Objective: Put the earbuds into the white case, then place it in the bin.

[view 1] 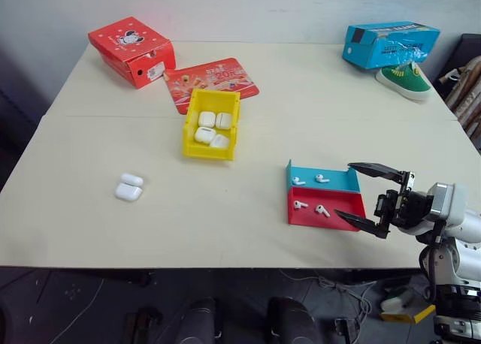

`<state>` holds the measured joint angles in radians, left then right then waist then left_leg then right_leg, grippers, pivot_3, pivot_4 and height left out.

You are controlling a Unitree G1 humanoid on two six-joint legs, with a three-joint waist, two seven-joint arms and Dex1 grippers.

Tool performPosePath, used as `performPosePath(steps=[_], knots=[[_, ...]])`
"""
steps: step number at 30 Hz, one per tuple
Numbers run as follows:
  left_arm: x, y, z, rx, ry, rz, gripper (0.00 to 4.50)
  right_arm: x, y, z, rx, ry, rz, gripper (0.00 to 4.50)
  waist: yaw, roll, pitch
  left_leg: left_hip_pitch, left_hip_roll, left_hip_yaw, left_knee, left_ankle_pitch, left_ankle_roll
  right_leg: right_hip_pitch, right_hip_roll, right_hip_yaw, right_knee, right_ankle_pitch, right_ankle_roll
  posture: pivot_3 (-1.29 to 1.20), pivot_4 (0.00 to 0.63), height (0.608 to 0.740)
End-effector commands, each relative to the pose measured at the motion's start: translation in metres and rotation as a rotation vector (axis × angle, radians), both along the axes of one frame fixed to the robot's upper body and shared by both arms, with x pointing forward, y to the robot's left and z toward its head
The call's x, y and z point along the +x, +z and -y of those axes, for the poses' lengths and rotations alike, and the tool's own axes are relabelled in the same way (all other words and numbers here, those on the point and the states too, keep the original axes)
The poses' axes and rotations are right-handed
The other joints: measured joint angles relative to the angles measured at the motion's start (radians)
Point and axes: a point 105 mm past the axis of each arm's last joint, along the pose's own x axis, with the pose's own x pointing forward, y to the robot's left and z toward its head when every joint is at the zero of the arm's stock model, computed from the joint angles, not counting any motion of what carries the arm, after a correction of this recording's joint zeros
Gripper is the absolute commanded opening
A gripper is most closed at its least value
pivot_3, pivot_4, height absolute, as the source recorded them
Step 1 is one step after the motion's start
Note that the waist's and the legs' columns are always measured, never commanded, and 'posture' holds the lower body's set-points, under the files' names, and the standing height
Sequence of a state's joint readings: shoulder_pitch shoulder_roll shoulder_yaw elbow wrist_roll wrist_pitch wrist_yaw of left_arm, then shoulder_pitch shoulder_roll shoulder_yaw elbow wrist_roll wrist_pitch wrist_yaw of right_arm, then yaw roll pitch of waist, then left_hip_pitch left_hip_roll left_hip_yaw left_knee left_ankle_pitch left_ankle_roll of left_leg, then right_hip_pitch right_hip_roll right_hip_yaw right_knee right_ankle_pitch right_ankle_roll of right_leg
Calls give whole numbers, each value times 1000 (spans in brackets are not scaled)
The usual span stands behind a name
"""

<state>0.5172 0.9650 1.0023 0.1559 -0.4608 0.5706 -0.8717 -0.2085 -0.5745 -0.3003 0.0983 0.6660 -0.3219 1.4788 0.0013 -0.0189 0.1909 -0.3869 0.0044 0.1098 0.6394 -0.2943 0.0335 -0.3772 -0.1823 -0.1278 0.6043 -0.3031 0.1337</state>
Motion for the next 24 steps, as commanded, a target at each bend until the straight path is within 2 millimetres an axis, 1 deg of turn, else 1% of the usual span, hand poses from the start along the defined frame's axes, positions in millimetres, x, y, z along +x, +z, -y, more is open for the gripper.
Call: performPosePath(steps=[1, 3, 4, 5, 7, 8, 9, 11, 13, 18, 21, 24], knots=[[41, 30, 53, -66, -125, -22, 4465, 1, 3, 8, -14, -18, 16, 4500, 2, -1, 0, 0, 0, -1, 0, 0, 0, 1, 0, 1, 0, 0, 0, 0, 150, 740], [59, 38, 88, -80, -202, -82, 4465, 3, 4, 10, -17, -22, 11, 4500, 3, -1, -1, -1, 0, -2, 0, 1, -2, 3, 0, 1, 3, 0, -1, 0, 150, 740], [66, 40, 101, -80, -223, -107, 4465, 3, 3, 11, -19, -23, 9, 4500, 0, 0, 0, -2, 0, -2, 1, 1, -2, 3, 1, 1, 3, 0, -1, 0, 150, 740], [74, 44, 113, -73, -249, -115, 4465, 3, 3, 12, -20, -26, 8, 4500, -4, 1, 0, -2, 0, -2, 2, 1, -2, 3, 1, 1, 5, 0, -1, 0, 150, 740], [87, 48, 130, -48, -277, -170, 4465, 5, 3, 15, -18, -38, 4, 4500, -11, 3, 1, -2, 0, -2, 3, 1, -2, 4, 6, 0, 8, 0, -1, 0, 150, 740], [92, 47, 134, -31, -271, -204, 4465, 5, 3, 16, -18, -44, 3, 4500, -17, 3, 1, -2, 1, 0, 3, 1, -2, 2, 12, 0, 8, 0, -1, 0, 150, 740], [97, 47, 136, -28, -266, -226, 4465, 6, 3, 16, -18, -47, 3, 4500, -23, 4, 2, -2, 3, 1, 3, 3, 1, 3, 14, -2, 9, 0, -1, 0, 150, 740], [107, 46, 140, -19, -268, -261, 4465, 6, 1, 17, -15, -53, -2, 4500, -31, 5, 2, -2, 7, 2, 5, 3, 0, 2, 19, -2, 9, 0, -2, 0, 150, 740], [114, 40, 133, 44, -216, -328, 4465, 4, -1, 17, -13, -58, -9, 4500, -34, 5, 2, -1, 10, 4, 6, 2, -2, 1, 22, -1, 10, -1, -3, 0, 150, 740], [130, 32, 133, 63, -184, -351, 4465, -5, -15, 17, -56, -67, -53, 4500, -26, 5, 2, -1, 13, 6, 8, 2, -3, 0, 26, 4, 11, -2, -5, 0, 150, 740], [138, 26, 138, 51, -180, -347, 4465, -8, -14, 13, -43, -75, -63, 4500, -25, 5, 3, -1, 13, 7, 9, 2, -3, 0, 26, 6, 11, -2, -5, 0, 150, 740], [150, 14, 145, 35, -175, -329, 4465, -10, -10, 7, -54, -62, -62, 4500, -23, 5, 2, 0, 13, 7, 10, 1, -4, 0, 25, 9, 13, -2, -5, 0, 150, 740]])
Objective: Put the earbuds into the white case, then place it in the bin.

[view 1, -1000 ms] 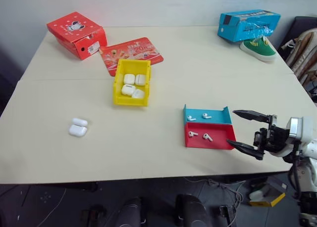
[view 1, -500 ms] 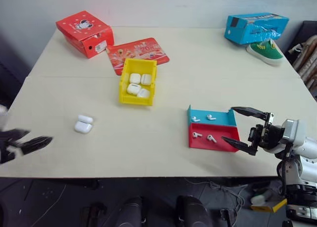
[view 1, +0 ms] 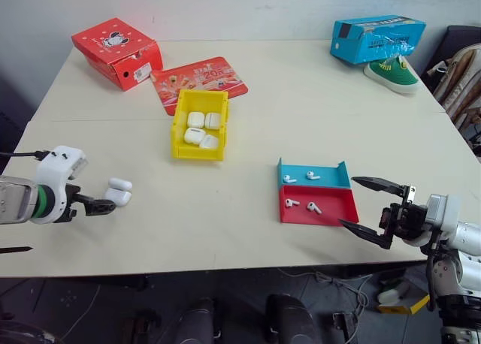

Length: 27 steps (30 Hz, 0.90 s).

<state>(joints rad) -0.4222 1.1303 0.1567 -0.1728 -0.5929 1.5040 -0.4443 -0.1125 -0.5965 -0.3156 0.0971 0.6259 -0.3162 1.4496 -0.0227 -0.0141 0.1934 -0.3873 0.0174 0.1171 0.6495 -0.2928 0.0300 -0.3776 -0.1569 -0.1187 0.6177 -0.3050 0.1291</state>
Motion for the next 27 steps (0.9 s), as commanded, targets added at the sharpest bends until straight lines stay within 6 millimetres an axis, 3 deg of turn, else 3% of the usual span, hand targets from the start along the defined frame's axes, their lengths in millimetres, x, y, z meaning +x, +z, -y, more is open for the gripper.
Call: performPosePath(steps=[1, 12, 18, 21, 25, 27], knots=[[12, -4, 1, 8, 34, 40, 4465, -4, 13, -6, -16, 16, 37, 4500, 1, 0, 0, 0, 0, 0, 0, 0, 0, 0, 0, 1, 0, 0, 0, 0, 150, 740], [32, -25, 14, 15, 18, 33, 4465, -7, 19, -7, -7, 8, 24, 4500, 21, 0, 0, 1, 0, 2, 1, 0, 0, 0, 0, 2, 1, 0, 0, 0, 150, 740], [32, -36, 14, 33, 4, -1, 4465, -8, 18, -11, -2, 10, 17, 4500, 26, 1, -1, 2, -1, 1, 2, 0, 1, 0, -2, 3, 3, 0, 0, 0, 150, 740], [28, -39, 12, 33, 12, -16, 3900, -8, 19, -12, 3, 1, 21, 4500, 25, 1, -1, 2, -1, 1, 2, 0, 0, 0, -3, 4, 3, 0, 0, 0, 150, 740], [25, -41, 10, 18, 20, -22, 2777, -9, 21, -15, 6, -3, 25, 4500, 23, 3, -2, 2, -1, 1, 1, 0, 1, 0, -3, 5, 3, 0, 0, 0, 150, 740], [26, -33, 13, -26, -13, 27, 2778, -9, 23, -16, 10, -5, 26, 4500, 20, 4, -2, 3, -1, 2, 1, 1, 1, 0, -3, 5, 3, 0, 0, 0, 150, 740]])
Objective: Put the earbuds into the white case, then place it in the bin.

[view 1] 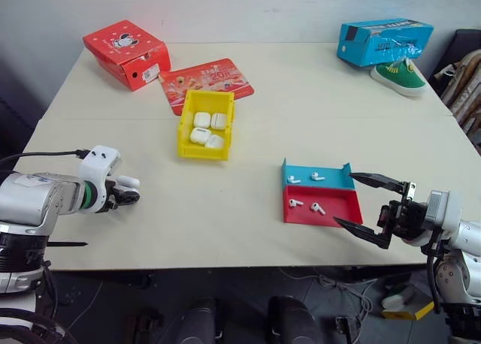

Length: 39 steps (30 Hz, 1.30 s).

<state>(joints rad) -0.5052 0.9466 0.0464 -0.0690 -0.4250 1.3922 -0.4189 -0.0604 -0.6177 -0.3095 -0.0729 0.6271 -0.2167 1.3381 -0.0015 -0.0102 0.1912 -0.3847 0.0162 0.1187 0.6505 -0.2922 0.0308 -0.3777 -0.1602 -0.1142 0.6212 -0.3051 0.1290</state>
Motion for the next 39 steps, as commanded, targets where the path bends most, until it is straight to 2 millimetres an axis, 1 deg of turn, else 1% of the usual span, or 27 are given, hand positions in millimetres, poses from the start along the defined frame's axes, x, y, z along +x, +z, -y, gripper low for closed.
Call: performPosePath(steps=[1, 3, 5, 6, 7, 8, 9, 11, 13, 14, 16, 18, 19, 22, 24, 25, 27, 30, 32, 34, 37, 39], knots=[[-6, -1, -6, -48, -2, 17, 2778, -4, 9, -4, 10, 8, 34, 4500, -2, 0, 0, 0, 0, 0, 0, 0, 0, 0, 0, 0, 0, 0, 0, 0, 150, 740], [-4, 13, -7, -70, -55, 123, 2778, -4, 8, -4, 4, 8, 26, 4500, -3, 0, 0, 0, 1, 0, 0, 0, 0, 0, 0, 0, 0, 0, 0, 0, 150, 740], [-5, 28, -5, -98, -143, 244, 2778, -4, 7, -2, -4, -2, 15, 4500, -3, 0, 0, 0, 1, 1, -1, 0, 0, -1, 0, 0, -1, 0, 0, 0, 150, 740], [-10, 44, 16, -162, -337, 385, 2778, -3, 7, 4, -20, -26, 11, 4500, -3, -1, 1, -1, 1, 0, -1, 0, 0, -1, -1, 0, -1, 0, 0, 0, 150, 740], [-27, 62, 43, -258, -577, 526, 2778, -2, 8, 11, -33, -55, 9, 4500, -3, -1, 1, -2, 0, 1, -1, 0, 0, -2, -3, 0, -2, 0, 0, 0, 150, 740], [-49, 77, 65, -329, -788, 665, 2778, -2, 9, 21, -44, -90, -5, 4500, -1, -1, 1, -3, 0, 1, -1, -1, 1, -3, -5, 0, -3, 0, 0, 0, 150, 740], [-65, 84, 75, -358, -892, 769, 2778, -3, 10, 31, -47, -130, -23, 4500, 3, -1, 1, -4, 0, 1, 0, -2, 2, -2, -6, -1, -4, 0, -1, 0, 150, 740], [-77, 83, 99, -435, -948, 839, 2778, -10, 3, 54, -88, -225, -116, 4500, 18, -1, 1, -6, -1, -1, 2, -6, 0, 0, -9, -2, -13, 1, -1, 0, 150, 740], [-90, 76, 125, -520, -1005, 836, 2778, -17, -5, 70, -154, -277, -180, 4500, 28, -1, 0, -6, -1, -2, 5, -7, 3, 3, -8, -3, -15, 2, -1, 0, 150, 740], [-99, 71, 139, -569, -1044, 834, 2778, -20, -7, 79, -177, -309, -190, 4500, 28, -1, 0, -5, -1, -2, 5, -6, 6, 4, -6, -3, -15, 2, -1, 0, 150, 740], [-111, 64, 161, -646, -1112, 831, 2778, -22, -8, 96, -217, -390, -190, 4500, 27, -1, 0, -3, -2, 2, 5, -7, 8, 5, -4, -4, -16, 3, 1, 0, 150, 740], [-120, 60, 184, -768, -1181, 848, 2778, -25, -13, 123, -277, -529, -234, 4500, 27, 0, 0, -3, -2, 4, 7, -7, 10, 5, -3, -6, -16, 4, 3, 0, 150, 740], [-122, 59, 193, -813, -1199, 860, 2778, -28, -17, 135, -300, -586, -263, 4500, 26, 0, 0, -3, -2, 5, 8, -8, 11, 5, -4, -6, -16, 4, 4, 0, 150, 740], [-120, 58, 215, -912, -1247, 900, 2778, -48, -37, 170, -431, -706, -388, 4500, 31, 2, -1, -4, -2, 6, 11, -8, 12, 6, -4, -5, -16, 5, 5, 0, 150, 740], [-118, 54, 223, -934, -1292, 895, 2778, -55, -43, 182, -467, -761, -433, 4500, 29, 2, -2, -4, -2, 5, 12, -9, 13, 7, -4, -6, -17, 5, 6, 0, 150, 740], [-116, 52, 227, -941, -1302, 904, 2778, -56, -45, 184, -480, -774, -453, 4500, 28, 3, -2, -4, -2, 5, 12, -9, 13, 7, -4, -6, -17, 5, 6, 0, 150, 740], [-112, 52, 233, -966, -1309, 923, 2778, -56, -44, 178, -479, -739, -462, 4500, 22, 6, -4, -4, -2, 5, 12, -10, 13, 7, -4, -6, -18, 5, 6, 0, 150, 740], [-111, 54, 234, -987, -1330, 945, 2778, -46, -31, 148, -458, -624, -442, 4500, 10, 11, -6, -4, -1, 6, 12, -10, 14, 6, -4, -6, -18, 5, 6, 0, 150, 740], [-106, 52, 232, -980, -1329, 942, 2778, -30, -12, 121, -421, -555, -413, 4500, 3, 12, -7, -4, 0, 6, 12, -10, 14, 6, -3, -6, -17, 5, 6, 0, 150, 740], [-102, 50, 229, -976, -1325, 931, 2778, -18, 2, 88, -405, -470, -429, 4500, -2, 14, -8, -4, 0, 6, 13, -10, 14, 6, -3, -6, -17, 5, 6, 0, 150, 740], [-97, 51, 226, -969, -1311, 932, 2778, -11, 9, 46, -393, -371, -517, 4500, 7, 13, -8, -5, 0, 2, 13, -10, 14, 6, -4, -6, -15, 5, 5, 0, 150, 740], [-95, 50, 225, -955, -1301, 934, 2778, -3, 3, 30, -413, -365, -588, 4500, 23, 12, -7, -8, 0, -2, 14, -10, 14, 5, -4, -6, -16, 4, 4, 0, 150, 740]])
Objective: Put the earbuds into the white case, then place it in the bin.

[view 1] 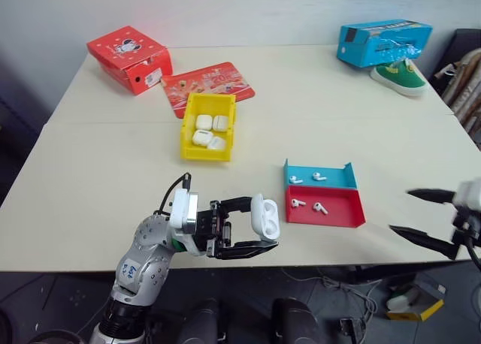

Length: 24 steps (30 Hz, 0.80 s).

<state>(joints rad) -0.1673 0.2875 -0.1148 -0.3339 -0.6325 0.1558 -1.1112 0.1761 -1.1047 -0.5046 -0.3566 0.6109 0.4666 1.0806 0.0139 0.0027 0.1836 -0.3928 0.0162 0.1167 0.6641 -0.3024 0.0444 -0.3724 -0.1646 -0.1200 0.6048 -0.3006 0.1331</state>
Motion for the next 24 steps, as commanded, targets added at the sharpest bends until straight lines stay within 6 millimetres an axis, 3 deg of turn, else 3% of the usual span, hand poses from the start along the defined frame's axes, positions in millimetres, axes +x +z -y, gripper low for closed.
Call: performPosePath(steps=[1, 6, 9, 12, 24], knots=[[3, 5, -5, -5, 32, 45, 2778, 7, -12, -25, 4, -12, -121, 4500, 10, -1, 0, -1, 0, 0, 0, 0, 0, 0, 0, 0, -1, 0, 0, 0, 150, 740], [12, 6, -14, 16, 86, 62, 2778, 25, -32, -39, -59, -24, -152, 4500, 13, -1, 0, -11, -2, -2, 8, -1, 3, -4, -1, -8, -3, 1, 1, 0, 150, 740], [11, 7, -16, 14, 111, 52, 2778, 38, -42, -43, -92, -43, -101, 3842, 10, -1, 0, -12, -2, -2, 10, -2, 4, -3, -1, -12, -3, 2, 3, 0, 150, 740], [11, 6, -19, 12, 147, 36, 2778, 45, -49, -46, -103, -52, -81, 2843, 10, -1, 0, -12, -3, -2, 11, -2, 4, -3, -1, -12, -3, 2, 3, 0, 150, 740], [7, 4, -17, 32, 157, 19, 2778, 59, -62, -62, -89, -84, -106, 2843, 10, -1, 0, -12, -2, -2, 11, -2, 4, -3, 0, -12, -2, 2, 3, 0, 150, 740]])
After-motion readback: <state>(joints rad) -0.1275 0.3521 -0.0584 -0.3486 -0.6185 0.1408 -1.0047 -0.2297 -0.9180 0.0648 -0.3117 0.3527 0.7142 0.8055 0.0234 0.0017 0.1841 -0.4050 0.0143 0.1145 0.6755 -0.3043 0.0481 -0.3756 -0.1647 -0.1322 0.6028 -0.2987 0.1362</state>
